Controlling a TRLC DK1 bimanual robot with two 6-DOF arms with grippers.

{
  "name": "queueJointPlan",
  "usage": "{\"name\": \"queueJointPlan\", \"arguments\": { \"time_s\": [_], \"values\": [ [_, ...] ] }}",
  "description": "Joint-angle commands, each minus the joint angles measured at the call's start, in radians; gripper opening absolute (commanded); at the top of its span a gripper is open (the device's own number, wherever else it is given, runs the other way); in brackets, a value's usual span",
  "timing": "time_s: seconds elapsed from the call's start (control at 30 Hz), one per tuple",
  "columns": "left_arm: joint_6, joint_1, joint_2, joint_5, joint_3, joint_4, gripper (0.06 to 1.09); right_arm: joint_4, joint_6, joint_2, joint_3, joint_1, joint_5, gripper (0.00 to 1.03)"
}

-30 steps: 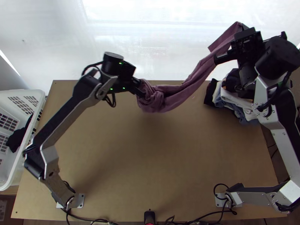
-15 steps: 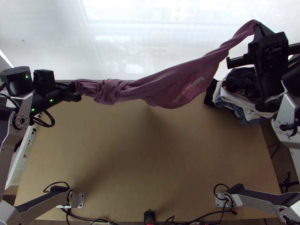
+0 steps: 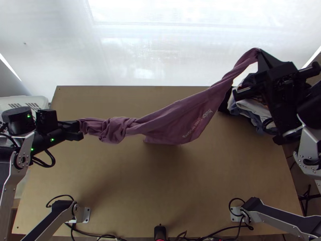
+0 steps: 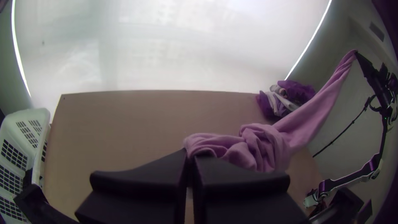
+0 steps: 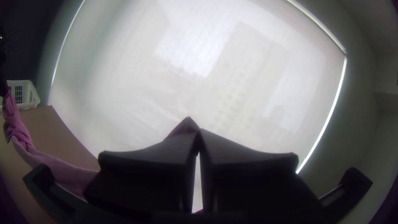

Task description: Fold the t-shirt

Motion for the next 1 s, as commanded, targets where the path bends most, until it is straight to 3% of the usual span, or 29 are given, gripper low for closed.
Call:
{"name": "queueJointPlan", "arguments": {
  "time_s": [0.0, 0.27, 0.43, 0.7, 0.97],
  "values": [
    [0.034, -0.009, -0.016, 0.036, -0.202, 0.010, 0.09, -0.011, 0.012, -0.052, -0.105, 0.029, -0.002, 0.03],
    [0.095, -0.086, 0.139, 0.034, -0.403, 0.165, 0.09, -0.012, 0.051, -0.167, -0.445, 0.057, -0.023, 0.03],
    [0.104, -0.067, 0.291, 0.025, -0.409, 0.299, 0.09, 0.031, 0.050, -0.176, -0.588, 0.052, -0.040, 0.03],
    [0.071, 0.000, 0.538, 0.017, -0.202, 0.418, 0.09, 0.181, 0.045, -0.041, -0.594, -0.052, -0.080, 0.03],
    [-0.100, 0.036, 0.805, 0.030, 0.081, 0.512, 0.09, 0.261, 0.038, 0.090, -0.533, -0.183, -0.115, 0.03]
  ]
}}
